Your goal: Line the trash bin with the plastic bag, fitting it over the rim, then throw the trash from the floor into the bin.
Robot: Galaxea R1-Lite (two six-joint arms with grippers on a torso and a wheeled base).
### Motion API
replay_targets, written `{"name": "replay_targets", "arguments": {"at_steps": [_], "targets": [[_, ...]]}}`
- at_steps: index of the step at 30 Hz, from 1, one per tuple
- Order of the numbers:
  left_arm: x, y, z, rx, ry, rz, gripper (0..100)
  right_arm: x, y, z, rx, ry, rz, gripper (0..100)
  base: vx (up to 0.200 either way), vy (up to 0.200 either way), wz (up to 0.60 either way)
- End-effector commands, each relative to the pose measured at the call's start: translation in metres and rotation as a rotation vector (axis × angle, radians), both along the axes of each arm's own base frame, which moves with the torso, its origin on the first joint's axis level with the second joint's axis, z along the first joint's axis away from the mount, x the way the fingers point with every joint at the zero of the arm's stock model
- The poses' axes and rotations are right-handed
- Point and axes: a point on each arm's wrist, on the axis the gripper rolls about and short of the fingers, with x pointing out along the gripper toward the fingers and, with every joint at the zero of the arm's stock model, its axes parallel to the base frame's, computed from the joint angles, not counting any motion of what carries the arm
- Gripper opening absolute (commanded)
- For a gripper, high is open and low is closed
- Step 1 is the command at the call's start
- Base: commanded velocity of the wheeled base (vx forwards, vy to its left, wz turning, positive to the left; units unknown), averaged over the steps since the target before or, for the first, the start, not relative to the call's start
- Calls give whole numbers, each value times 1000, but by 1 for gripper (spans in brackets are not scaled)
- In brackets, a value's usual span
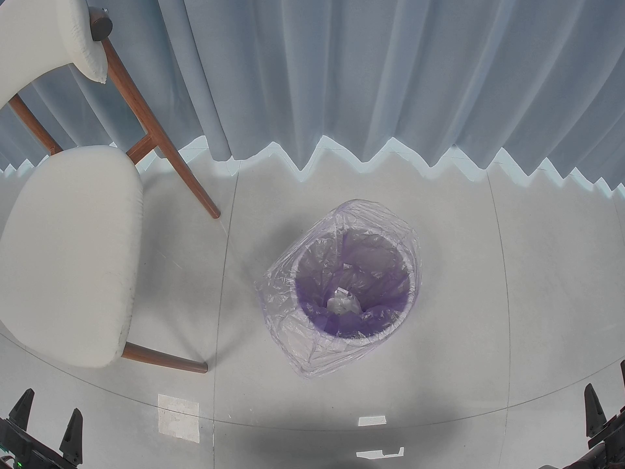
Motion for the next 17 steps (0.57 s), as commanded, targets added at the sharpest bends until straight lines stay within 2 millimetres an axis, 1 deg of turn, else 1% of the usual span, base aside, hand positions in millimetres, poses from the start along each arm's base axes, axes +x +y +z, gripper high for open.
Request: {"name": "replay_targets", "arguments": {"at_steps": [1,2,3,6,17], "targets": [[0,0,-5,0,1,-26,100,0,0,-5,1,6,0,100,0,0,0],[-4,1,-6,6,-57,-60,100,0,0,-5,1,6,0,100,0,0,0],[-6,2,-6,-1,-77,-69,100,0,0,-5,1,6,0,100,0,0,0],[-5,1,-7,-5,-63,-46,100,0,0,-5,-1,6,0,100,0,0,0],[-6,1,-7,-4,-68,-48,100,0,0,-5,11,4,-3,100,0,0,0]]}}
